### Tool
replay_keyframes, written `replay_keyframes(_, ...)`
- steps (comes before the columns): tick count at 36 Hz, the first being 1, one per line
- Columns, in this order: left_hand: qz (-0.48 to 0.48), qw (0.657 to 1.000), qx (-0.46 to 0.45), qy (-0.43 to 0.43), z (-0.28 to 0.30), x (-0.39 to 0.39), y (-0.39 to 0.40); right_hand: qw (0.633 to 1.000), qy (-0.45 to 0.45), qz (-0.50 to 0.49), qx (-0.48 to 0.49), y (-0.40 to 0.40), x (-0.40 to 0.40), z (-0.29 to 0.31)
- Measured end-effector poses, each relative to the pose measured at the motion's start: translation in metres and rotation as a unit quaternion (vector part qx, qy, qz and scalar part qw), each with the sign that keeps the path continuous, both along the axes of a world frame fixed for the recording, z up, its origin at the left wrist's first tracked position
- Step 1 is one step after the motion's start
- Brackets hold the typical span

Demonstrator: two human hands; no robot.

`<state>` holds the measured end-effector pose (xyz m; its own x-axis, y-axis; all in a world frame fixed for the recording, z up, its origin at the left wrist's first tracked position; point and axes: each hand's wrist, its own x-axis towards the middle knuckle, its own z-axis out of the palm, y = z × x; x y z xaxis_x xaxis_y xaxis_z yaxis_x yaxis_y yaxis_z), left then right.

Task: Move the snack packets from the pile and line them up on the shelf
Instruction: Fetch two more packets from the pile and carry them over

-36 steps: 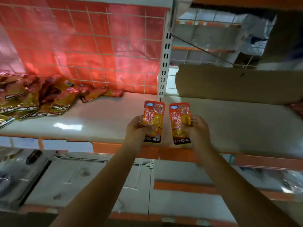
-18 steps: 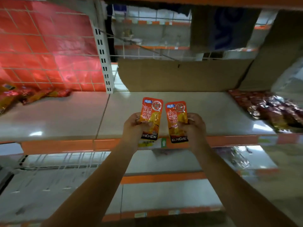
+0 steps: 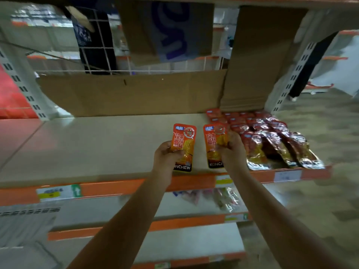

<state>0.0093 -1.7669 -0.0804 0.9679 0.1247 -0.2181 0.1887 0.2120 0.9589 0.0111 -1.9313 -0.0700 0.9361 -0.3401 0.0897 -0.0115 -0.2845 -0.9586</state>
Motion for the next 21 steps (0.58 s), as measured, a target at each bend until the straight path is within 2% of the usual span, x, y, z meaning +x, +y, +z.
replay_keyframes(4, -0.001, 1.0, 0.002, 0.026, 0.0, 0.015, -0.031, 0.995, 0.012, 0.009, -0.1, -0.033, 0.008, -0.006)
replay_keyframes(9, 0.01, 0.999, -0.01, 0.042, 0.004, 0.029, -0.059, 0.972, 0.019, 0.033, -0.234, -0.049, 0.017, -0.008)
replay_keyframes(13, 0.019, 0.998, 0.006, 0.053, 0.003, 0.036, -0.07, 0.933, 0.044, 0.046, -0.355, -0.056, 0.028, -0.012)
replay_keyframes(17, 0.028, 0.998, 0.027, 0.05, 0.003, 0.038, -0.07, 0.871, 0.081, 0.027, -0.483, -0.058, 0.032, -0.012)
replay_keyframes(21, 0.032, 0.998, 0.034, 0.043, 0.002, 0.037, -0.069, 0.86, 0.082, 0.03, -0.503, -0.055, 0.03, -0.014)
